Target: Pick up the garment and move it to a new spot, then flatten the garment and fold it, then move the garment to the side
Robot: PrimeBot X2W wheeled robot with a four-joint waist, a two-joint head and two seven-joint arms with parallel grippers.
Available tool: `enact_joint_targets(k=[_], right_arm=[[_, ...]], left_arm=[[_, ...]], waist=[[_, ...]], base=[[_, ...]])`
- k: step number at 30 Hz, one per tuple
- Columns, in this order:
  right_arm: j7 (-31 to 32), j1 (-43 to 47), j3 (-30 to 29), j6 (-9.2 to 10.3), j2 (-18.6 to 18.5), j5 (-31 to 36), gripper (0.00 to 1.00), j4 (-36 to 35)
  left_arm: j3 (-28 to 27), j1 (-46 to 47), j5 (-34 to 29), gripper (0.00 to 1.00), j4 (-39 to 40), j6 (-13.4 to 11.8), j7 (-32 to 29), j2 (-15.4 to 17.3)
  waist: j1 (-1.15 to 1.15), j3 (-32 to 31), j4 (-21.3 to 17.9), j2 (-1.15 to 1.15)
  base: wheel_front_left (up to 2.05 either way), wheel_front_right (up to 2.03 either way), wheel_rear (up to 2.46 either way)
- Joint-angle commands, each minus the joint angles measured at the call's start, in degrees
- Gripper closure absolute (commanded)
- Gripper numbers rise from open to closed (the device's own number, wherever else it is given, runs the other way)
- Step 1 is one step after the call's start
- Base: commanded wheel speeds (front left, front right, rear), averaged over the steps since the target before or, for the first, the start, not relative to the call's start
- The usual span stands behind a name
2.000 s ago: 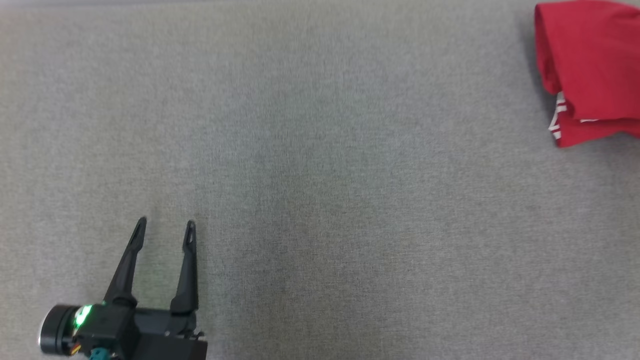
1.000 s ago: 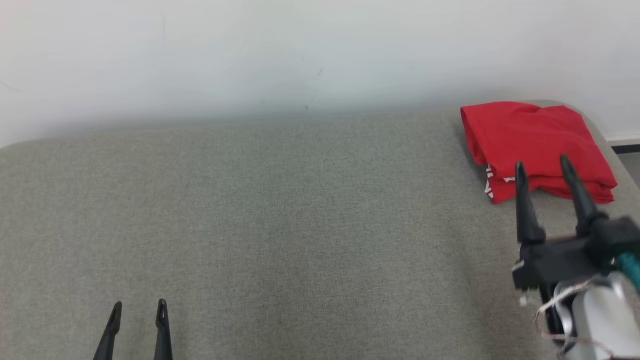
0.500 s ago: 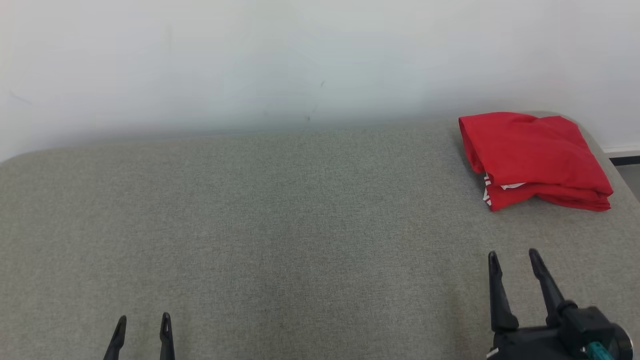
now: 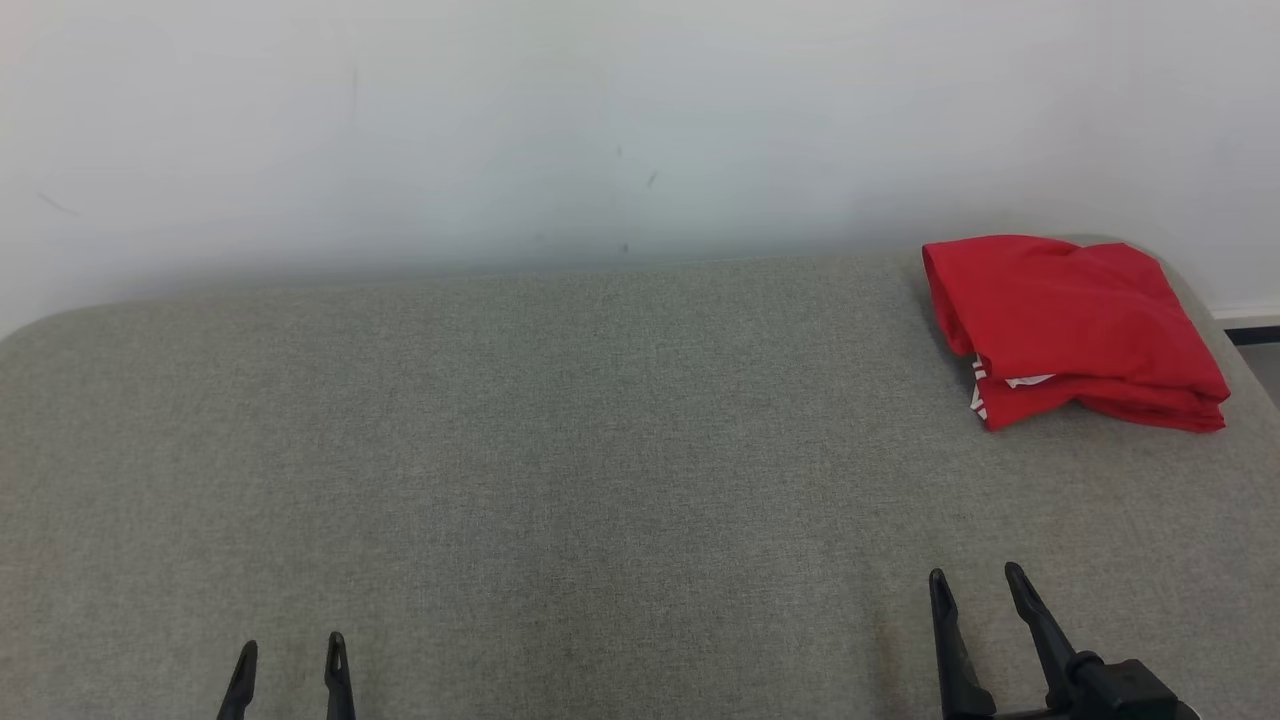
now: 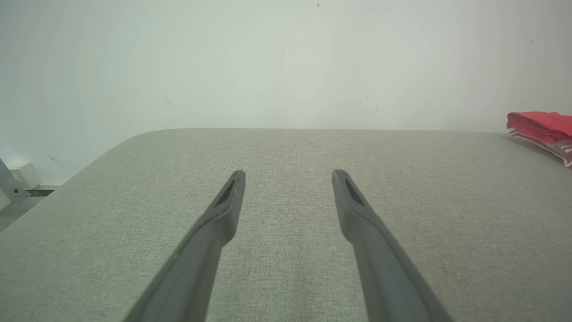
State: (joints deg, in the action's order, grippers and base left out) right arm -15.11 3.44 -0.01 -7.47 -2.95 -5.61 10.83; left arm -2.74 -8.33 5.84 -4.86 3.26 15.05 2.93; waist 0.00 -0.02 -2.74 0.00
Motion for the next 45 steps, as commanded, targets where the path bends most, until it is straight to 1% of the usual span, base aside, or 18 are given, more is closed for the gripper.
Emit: enact_joint_targets(k=[1,5,16,29,30,33,45], right_arm=[[0.0,0.3,0.1,0.00,0.1,-0.3,0.00,0.2],[0.0,0.3,0.5,0.00,0.1,-0.6,0.00,0.5],[0.0,0.1,0.7,0.00,0.1,-1.0,0.00,0.7],[0.0,-0.1,1.3,0.00,0.1,-1.4,0.00,1.2],[0.0,0.0,1.2,0.00,0.0,-1.0,1.00,1.2],[0.1,0.4,1.2,0.00,0.0,-1.0,1.00,2.8],[5.3,-3.2,-1.8,0.00,0.0,-14.2,1.00,4.7]], left_arm=[[0.0,-1.0,-0.2,0.00,0.2,-0.3,0.2,-0.1],[0.3,-1.0,-0.2,0.00,-0.1,-0.7,0.2,-0.1],[1.1,-1.4,1.0,0.00,0.1,0.7,0.2,-0.1],[0.8,-1.6,2.5,0.00,-0.7,1.3,0.2,-0.1],[0.8,-1.0,2.0,1.00,-0.6,1.3,0.0,0.0],[0.9,-1.0,2.0,1.00,-2.2,1.3,-0.1,-0.1],[1.5,2.9,15.9,1.00,-4.6,1.8,-2.0,-0.1]], waist=[[0.00,0.0,0.1,0.00],[0.00,-0.1,0.3,0.00],[0.00,-0.4,0.4,0.00],[0.00,-0.6,0.2,0.00],[0.00,-0.6,0.3,0.00],[0.00,-0.6,0.3,0.00],[0.00,-0.5,0.5,0.00]], base=[[0.00,0.00,0.00],[0.00,0.00,0.00],[0.00,0.00,0.00],[0.00,0.00,0.00],[0.00,0.00,0.00],[0.00,0.00,0.00],[0.00,0.00,0.00]])
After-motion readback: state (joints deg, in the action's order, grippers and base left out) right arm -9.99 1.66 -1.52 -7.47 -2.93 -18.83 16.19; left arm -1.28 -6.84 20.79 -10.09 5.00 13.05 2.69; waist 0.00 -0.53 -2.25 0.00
